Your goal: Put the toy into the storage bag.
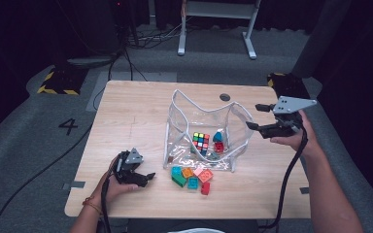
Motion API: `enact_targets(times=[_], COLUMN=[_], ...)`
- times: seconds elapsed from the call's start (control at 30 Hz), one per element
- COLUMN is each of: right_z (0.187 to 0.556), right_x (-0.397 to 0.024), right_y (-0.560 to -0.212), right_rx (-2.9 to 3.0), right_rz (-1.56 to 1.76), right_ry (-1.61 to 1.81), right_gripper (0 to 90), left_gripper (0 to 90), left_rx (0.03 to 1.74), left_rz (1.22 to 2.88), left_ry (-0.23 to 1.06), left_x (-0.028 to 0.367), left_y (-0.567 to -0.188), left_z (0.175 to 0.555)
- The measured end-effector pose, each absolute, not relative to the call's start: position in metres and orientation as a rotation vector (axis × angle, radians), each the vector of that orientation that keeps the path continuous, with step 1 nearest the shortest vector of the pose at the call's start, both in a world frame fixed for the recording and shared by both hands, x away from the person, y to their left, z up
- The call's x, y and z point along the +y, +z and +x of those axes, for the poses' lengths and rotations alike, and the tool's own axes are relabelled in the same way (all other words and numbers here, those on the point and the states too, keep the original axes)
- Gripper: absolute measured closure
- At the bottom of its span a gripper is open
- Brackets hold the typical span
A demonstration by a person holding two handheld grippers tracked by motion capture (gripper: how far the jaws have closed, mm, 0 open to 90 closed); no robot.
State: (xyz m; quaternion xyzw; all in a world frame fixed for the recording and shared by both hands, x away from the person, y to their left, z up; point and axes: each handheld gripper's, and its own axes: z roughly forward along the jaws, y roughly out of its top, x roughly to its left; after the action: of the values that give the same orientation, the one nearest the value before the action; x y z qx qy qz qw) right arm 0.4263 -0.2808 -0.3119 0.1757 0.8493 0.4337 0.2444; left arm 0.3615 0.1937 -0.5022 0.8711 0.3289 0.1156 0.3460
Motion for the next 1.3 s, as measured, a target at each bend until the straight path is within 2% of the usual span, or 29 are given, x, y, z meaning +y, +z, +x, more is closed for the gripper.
enact_targets(times=[0.43, 0.77, 1.3], right_z=[0.399, 0.382, 0.350], right_x=[-0.312, -0.329, -0.307], right_y=[-0.324, -0.370, -0.436], right_rx=[2.251, 2.290, 2.454], right_rz=[0.553, 0.625, 0.601], right_ry=[1.288, 1.314, 1.278], right_gripper=[28.2, 28.7, 31.0], left_gripper=[15.2, 15.2, 15.3], left_rx=[0.855, 0.855, 0.856], left_rz=[2.260, 2.259, 2.259], left_ry=[0.302, 0.299, 0.290], left_x=[0.194, 0.194, 0.193], left_y=[-0.502, -0.502, -0.502], left_z=[0.361, 0.361, 0.361])
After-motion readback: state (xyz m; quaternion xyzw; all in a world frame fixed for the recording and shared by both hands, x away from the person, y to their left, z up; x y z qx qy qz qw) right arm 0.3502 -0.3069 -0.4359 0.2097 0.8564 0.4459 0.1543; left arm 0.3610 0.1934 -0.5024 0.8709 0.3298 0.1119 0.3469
